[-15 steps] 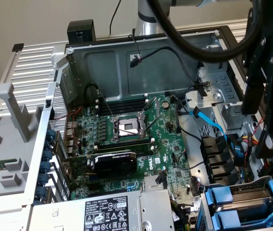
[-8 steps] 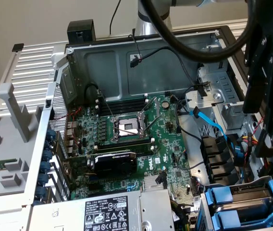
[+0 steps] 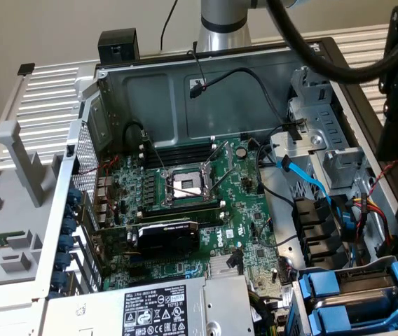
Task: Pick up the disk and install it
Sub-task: 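Insert the first disk wire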
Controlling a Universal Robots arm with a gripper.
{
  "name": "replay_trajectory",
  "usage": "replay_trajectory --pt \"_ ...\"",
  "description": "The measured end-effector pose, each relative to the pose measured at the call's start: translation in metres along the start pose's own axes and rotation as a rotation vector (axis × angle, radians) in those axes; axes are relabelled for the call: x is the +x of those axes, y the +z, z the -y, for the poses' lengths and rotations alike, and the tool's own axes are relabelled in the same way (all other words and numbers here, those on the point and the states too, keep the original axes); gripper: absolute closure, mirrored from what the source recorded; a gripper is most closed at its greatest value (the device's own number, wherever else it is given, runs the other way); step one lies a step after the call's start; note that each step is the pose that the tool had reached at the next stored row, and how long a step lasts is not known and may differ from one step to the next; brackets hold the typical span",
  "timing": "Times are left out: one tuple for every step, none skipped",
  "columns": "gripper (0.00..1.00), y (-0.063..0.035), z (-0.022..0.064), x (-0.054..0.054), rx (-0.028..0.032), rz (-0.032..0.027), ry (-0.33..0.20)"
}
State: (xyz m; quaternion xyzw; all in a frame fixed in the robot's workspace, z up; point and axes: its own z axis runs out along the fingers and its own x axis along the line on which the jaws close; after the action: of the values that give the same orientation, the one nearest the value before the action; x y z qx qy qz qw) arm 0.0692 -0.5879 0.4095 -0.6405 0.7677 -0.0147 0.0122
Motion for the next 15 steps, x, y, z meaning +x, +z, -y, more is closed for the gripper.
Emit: replay_trajectory --pt "0.35 0.0001 0.0 0.0 0.001 0.0002 0.011" --pt "0.35 0.0003 0.0 0.0 0.0023 0.0006 0.022" --pt "0.35 0.0005 0.0 0.0 0.0037 0.001 0.033" --pt "0.35 0.0012 -0.0005 0.0 0.0068 0.002 0.039" --pt "0.35 0.0018 -0.0012 -0.001 0.0069 0.002 0.04" --pt "0.35 0.0027 -0.0016 -0.003 0.0069 0.0019 0.04" --pt "0.35 0.0047 -0.0024 -0.006 0.0069 0.0021 0.04" --pt "0.35 0.006 -0.0031 -0.009 0.0071 0.0017 0.04" --pt "0.35 0.0077 -0.0036 -0.012 0.0073 0.0019 0.04" --pt "0.35 0.0096 -0.0039 -0.013 0.0073 0.0021 0.041" --pt "0.35 0.0109 -0.004 -0.013 0.0079 0.0021 0.045" --pt "0.35 0.0122 -0.0041 -0.013 0.0085 0.0017 0.052" --pt "0.35 0.0135 -0.0043 -0.013 0.0093 0.0017 0.059" --pt "0.35 0.0147 -0.0046 -0.013 0.0101 0.0013 0.065" --pt "0.35 0.0158 -0.0052 -0.013 0.0116 0.0015 0.07"
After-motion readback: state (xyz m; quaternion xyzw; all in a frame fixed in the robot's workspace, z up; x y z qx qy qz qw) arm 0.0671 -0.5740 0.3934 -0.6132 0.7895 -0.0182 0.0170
